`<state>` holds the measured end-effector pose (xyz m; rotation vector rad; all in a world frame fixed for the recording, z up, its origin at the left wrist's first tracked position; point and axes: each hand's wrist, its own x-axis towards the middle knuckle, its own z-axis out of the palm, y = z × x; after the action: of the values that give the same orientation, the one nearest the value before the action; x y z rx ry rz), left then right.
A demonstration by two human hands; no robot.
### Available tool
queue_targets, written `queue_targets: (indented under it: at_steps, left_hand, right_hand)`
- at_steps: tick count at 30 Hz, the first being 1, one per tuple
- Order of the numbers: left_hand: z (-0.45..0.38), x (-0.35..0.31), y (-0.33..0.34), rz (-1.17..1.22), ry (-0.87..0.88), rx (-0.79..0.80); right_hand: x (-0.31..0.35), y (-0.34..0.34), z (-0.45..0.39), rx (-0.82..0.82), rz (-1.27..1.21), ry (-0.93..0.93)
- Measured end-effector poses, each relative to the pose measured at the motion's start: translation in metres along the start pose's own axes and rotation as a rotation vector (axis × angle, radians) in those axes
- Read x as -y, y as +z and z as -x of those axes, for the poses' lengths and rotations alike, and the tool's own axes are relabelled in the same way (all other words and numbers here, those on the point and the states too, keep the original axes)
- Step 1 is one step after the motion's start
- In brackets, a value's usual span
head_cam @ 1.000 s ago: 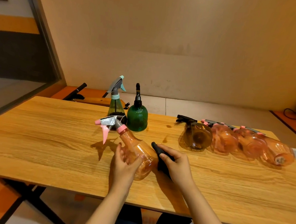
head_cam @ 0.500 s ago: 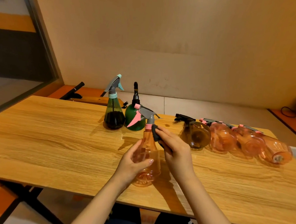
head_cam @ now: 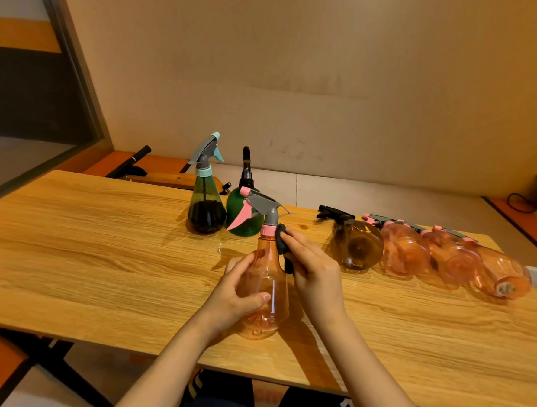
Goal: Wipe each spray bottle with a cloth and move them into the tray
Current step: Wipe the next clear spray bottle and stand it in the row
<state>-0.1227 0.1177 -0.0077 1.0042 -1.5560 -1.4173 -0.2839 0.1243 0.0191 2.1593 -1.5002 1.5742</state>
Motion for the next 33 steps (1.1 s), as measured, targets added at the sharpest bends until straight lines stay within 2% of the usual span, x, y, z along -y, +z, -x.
queue_targets:
  at_steps: [4,10,17,23,30,33]
  left_hand:
    - [-0.003,-0.006,0.001,-0.028,0.012,0.03]
    - [-0.006,-0.011,0.014,0.211,0.012,0.002]
    - [-0.011,-0.011,0.01,0.141,-0.005,-0.034]
    - [-0.012,-0.019,0.001,0.072,0.004,0.002]
    - [-0.008,-0.019,0.015,-0.057,0.073,-0.055]
    - [-0.008,-0.014,0.019,0.001,0.04,-0.084]
  right_hand:
    - [0.004,0.007,0.003,-0.001,-0.064,0.009]
    - [0.007,0.019,0.013,-0.087,-0.167,0.088]
    - [0.001,0.014,0.013,-0.099,-0.28,0.179]
    - [-0.001,0.008,0.01,-0.101,-0.306,0.157]
    - [0.0,0.014,0.012,-0.098,-0.248,0.115]
    - [-0.001,0.012,0.012,-0.072,-0.236,0.106]
